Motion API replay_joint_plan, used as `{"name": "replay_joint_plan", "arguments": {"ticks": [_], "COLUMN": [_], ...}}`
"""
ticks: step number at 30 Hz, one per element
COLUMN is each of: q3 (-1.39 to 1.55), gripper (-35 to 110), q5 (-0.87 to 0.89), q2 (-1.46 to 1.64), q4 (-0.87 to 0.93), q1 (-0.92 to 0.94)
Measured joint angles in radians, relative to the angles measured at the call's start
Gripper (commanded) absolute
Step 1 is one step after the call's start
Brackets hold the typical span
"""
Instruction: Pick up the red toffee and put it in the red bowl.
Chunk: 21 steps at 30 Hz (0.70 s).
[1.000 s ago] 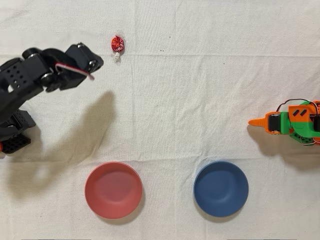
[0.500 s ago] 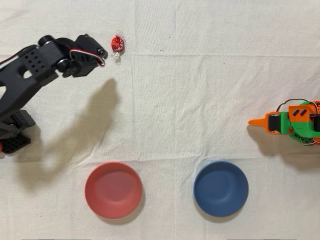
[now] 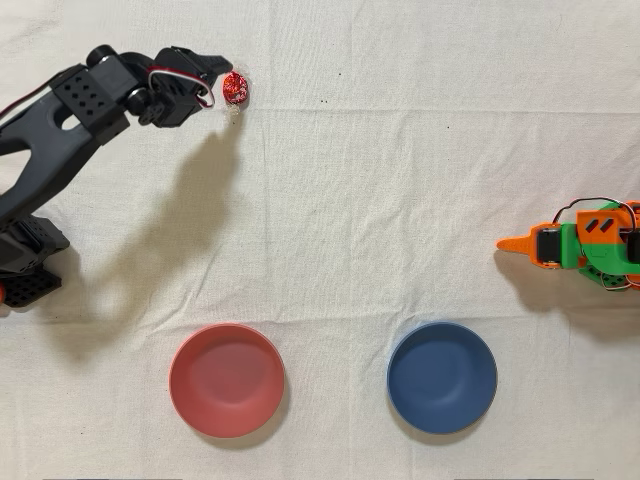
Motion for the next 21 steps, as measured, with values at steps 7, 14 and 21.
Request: {"name": "replay_joint_plan", "arguments": {"ticks": [7,14,21], "q3": [-0.043,-0.115,-0.158], "gripper": [29,29,29], "q5": [0.0,0.0,-0.011], "q2": [-0.089,-0.166,-0.218], "q4": [-0.028,-0.034,-0.052], "q1": [-0.025,-0.021,-0.017]}}
